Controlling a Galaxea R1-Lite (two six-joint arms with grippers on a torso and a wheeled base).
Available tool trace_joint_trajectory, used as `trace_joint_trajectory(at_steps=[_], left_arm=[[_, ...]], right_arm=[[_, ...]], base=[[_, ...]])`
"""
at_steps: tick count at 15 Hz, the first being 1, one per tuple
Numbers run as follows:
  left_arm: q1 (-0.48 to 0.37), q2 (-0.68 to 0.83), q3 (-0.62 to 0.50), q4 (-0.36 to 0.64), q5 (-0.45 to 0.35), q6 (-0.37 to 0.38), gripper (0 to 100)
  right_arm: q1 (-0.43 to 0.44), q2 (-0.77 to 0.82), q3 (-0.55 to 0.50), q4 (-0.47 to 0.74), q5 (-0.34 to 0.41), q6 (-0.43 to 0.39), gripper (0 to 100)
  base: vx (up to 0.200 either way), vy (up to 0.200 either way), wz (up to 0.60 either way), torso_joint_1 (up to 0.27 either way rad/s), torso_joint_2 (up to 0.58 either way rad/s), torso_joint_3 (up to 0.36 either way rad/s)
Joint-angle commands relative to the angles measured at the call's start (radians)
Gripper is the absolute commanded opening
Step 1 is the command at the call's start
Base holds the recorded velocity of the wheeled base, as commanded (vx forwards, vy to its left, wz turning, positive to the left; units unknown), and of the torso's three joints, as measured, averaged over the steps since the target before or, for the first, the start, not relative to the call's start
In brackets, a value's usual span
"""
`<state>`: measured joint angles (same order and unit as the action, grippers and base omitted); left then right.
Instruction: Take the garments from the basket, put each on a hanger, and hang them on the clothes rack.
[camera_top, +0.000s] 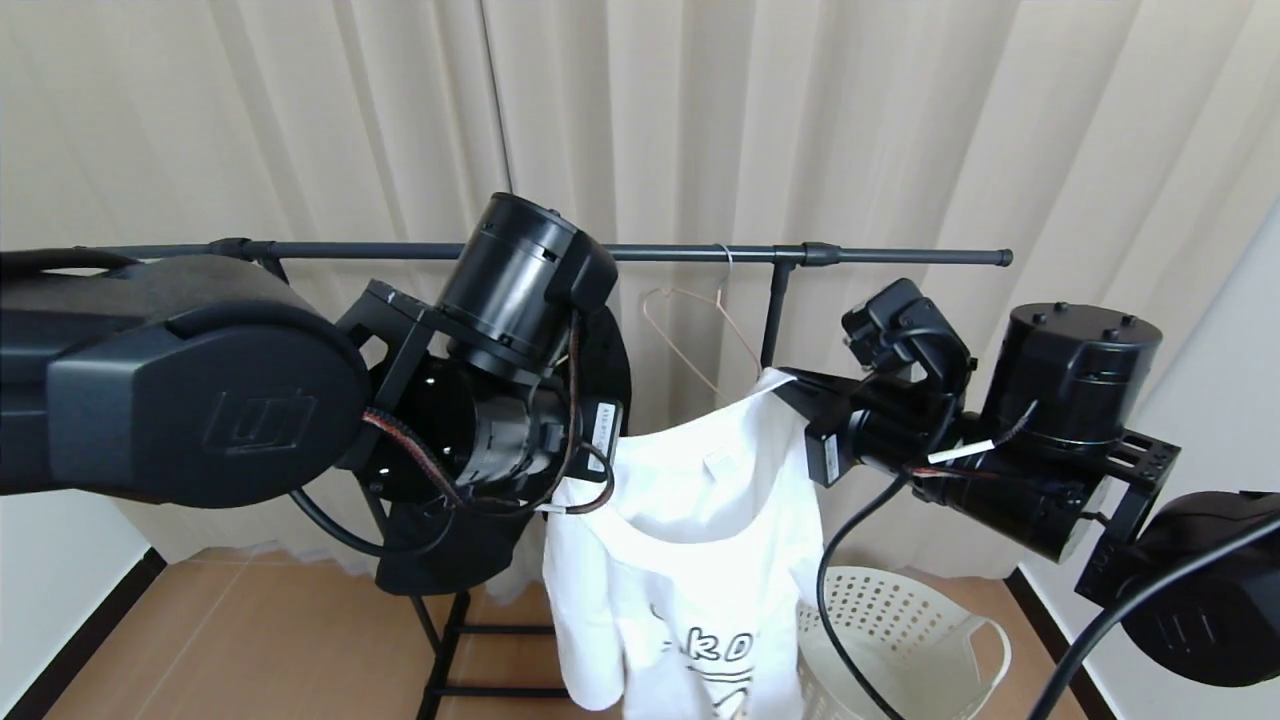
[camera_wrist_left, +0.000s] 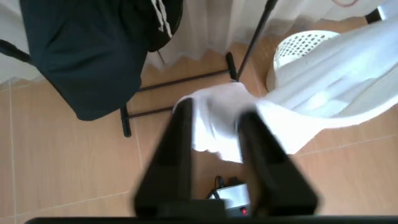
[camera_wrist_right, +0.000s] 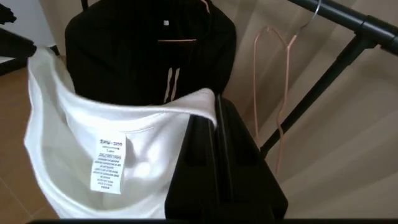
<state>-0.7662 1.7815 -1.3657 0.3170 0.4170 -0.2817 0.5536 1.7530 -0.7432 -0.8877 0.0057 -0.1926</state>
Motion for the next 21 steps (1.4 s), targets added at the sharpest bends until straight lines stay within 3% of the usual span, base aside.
trace_joint_trajectory(at_steps=[1, 4, 5, 8, 10, 12, 15, 17, 21], left_arm=[[-0.01, -0.017, 0.011, 0.001, -0.029, 0.001, 100], [-0.01, -0.025, 0.004, 0.001, -0.109, 0.003, 100], [-0.008, -0.019, 0.001, 0.001, -0.112, -0.001, 100], [-0.002, 0.015, 0.008, 0.001, -0.115, -0.001, 100], [-0.002, 0.032, 0.01, -0.001, -0.11, -0.002, 100], [-0.004, 0.036, 0.005, -0.019, -0.109, -0.017, 100], [-0.007, 0.038, 0.005, -0.022, -0.104, -0.013, 100], [-0.008, 0.036, 0.005, -0.024, -0.104, -0.011, 100], [-0.008, 0.039, 0.004, -0.027, -0.106, -0.011, 100]], right_arm=[[-0.024, -0.043, 0.015, -0.002, 0.0, -0.022, 0], [-0.05, -0.104, 0.048, 0.001, 0.005, -0.073, 0], [-0.07, -0.156, 0.094, 0.003, 0.019, -0.131, 0], [-0.146, -0.302, 0.194, 0.046, 0.18, -0.303, 0], [-0.192, -0.382, 0.196, 0.148, 0.218, -0.361, 0], [-0.276, -0.414, 0.176, 0.237, 0.247, -0.383, 0], [-0.443, -0.325, 0.151, 0.236, 0.249, -0.495, 0], [-0.465, -0.294, 0.14, 0.236, 0.247, -0.507, 0], [-0.475, -0.286, 0.131, 0.236, 0.247, -0.508, 0]], base=[[0.0, 0.0, 0.0, 0.0, 0.0, 0.0], [0.0, 0.0, 0.0, 0.0, 0.0, 0.0], [0.0, 0.0, 0.0, 0.0, 0.0, 0.0], [0.0, 0.0, 0.0, 0.0, 0.0, 0.0], [0.0, 0.0, 0.0, 0.0, 0.0, 0.0], [0.0, 0.0, 0.0, 0.0, 0.0, 0.0], [0.0, 0.0, 0.0, 0.0, 0.0, 0.0], [0.0, 0.0, 0.0, 0.0, 0.0, 0.0], [0.0, -0.2, 0.0, 0.004, 0.0, 0.006]])
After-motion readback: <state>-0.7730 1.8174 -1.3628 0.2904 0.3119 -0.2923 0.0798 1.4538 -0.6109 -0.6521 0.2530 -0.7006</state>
